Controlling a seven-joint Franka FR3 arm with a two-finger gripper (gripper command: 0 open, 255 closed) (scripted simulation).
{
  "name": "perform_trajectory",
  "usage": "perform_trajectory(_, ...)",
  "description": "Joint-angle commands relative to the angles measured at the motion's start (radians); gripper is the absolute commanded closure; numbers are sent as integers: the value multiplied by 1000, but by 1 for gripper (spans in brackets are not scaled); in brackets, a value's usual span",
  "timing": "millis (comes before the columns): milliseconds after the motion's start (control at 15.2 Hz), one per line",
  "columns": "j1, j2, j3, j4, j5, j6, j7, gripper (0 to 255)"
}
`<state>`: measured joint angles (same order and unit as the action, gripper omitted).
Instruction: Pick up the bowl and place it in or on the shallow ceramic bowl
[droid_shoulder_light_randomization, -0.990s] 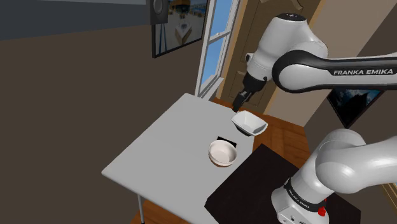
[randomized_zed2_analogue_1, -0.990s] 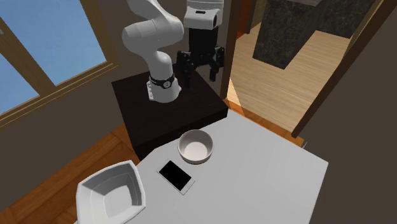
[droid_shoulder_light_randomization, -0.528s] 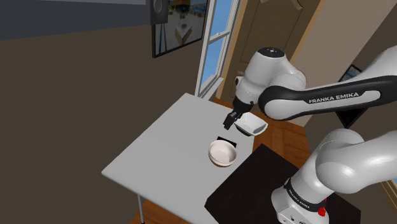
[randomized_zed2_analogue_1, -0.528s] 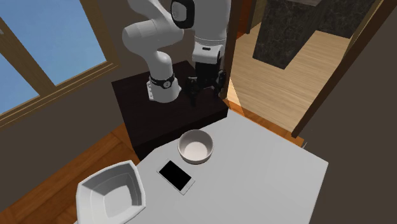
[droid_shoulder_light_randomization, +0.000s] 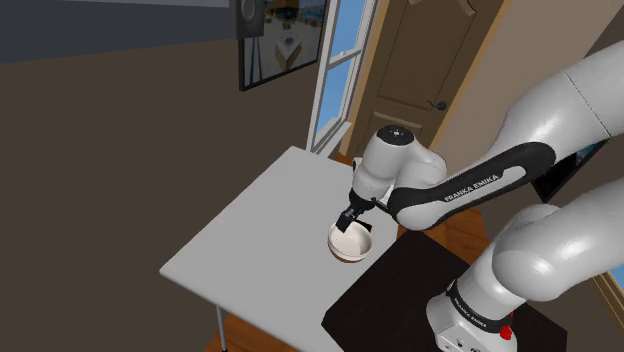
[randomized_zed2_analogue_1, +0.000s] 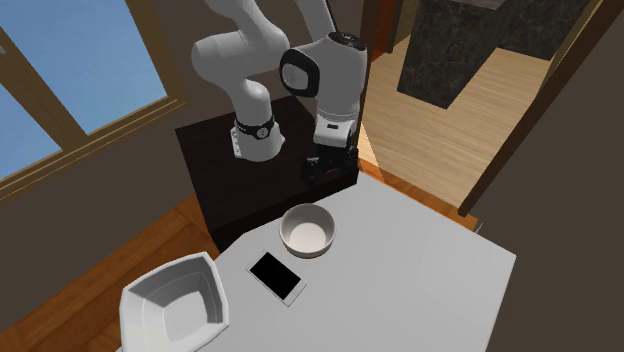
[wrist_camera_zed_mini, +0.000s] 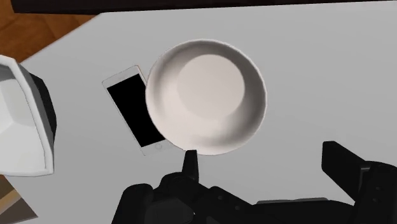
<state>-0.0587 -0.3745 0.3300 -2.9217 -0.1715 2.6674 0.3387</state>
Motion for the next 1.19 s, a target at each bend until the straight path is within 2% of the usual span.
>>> perform_trajectory(0,-60,97,52,0,-71,93,75,0)
perform_trajectory(132,-164,202,134,13,-215,172,206,0)
perform_trajectory(198,-235,261,182,28,-336,202,307,0)
perform_trajectory(264,-306,325,224,51,-498,219,439,0)
perform_trajectory(330,-357,396,244,83,-680,219,589,0)
perform_trajectory(594,-321,509,161,142,-941,211,794,0)
perform_trajectory(858,-291,606,98,198,-1131,202,944,0)
perform_trajectory(924,-287,619,90,206,-1154,200,963,0)
perform_trajectory(1122,-287,619,90,206,-1154,200,963,0)
